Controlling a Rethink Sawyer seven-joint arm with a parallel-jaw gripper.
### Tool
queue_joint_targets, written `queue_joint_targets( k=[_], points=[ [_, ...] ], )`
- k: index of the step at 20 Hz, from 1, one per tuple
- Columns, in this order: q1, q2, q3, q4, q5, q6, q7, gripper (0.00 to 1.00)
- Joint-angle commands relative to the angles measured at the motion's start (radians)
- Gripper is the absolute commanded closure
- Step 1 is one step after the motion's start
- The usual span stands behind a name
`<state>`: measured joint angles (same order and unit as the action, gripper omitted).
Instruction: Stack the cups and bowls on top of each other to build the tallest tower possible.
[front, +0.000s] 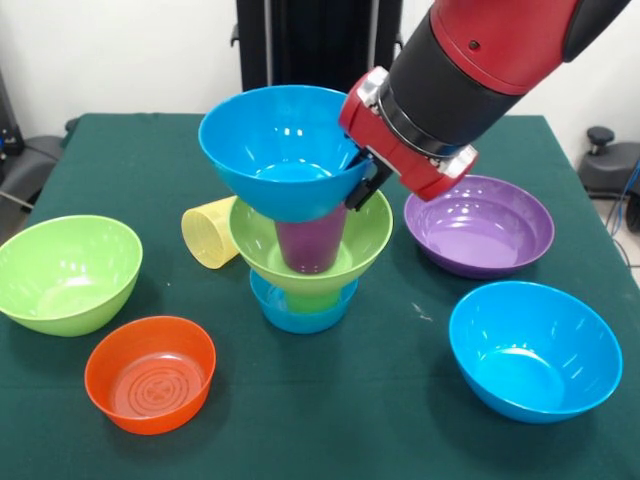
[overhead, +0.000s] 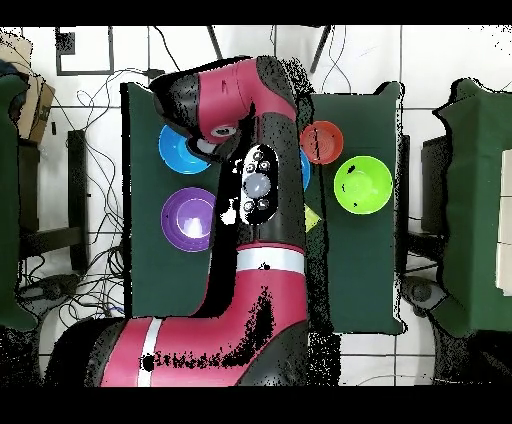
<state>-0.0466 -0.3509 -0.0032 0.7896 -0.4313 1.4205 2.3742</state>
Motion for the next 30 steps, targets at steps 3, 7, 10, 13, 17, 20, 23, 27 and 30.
queue_joint_targets(
  k=[3,7,10,13,17,20,23,27,30],
  points=[
    [0.021,0.001,0.039,-0.022,0.010,0.091,-0.071,1.00],
    [0.023,-0.007,0.032,-0.002,0.014,0.080,-0.070,1.00],
    [0.022,-0.006,0.029,-0.005,0.014,0.081,-0.075,1.00],
    [0.020,-0.006,0.027,-0.006,0.011,0.078,-0.081,1.00],
    [0.022,-0.008,0.023,0.001,0.012,0.072,-0.077,1.00],
    [0.023,-0.013,0.020,0.016,0.015,0.061,-0.074,1.00],
    [0.029,-0.017,0.016,0.026,0.019,0.057,-0.065,1.00],
    [0.031,-0.015,0.013,0.028,0.026,0.054,-0.059,1.00],
    [0.033,-0.015,0.008,0.031,0.031,0.050,-0.060,1.00]
  ],
)
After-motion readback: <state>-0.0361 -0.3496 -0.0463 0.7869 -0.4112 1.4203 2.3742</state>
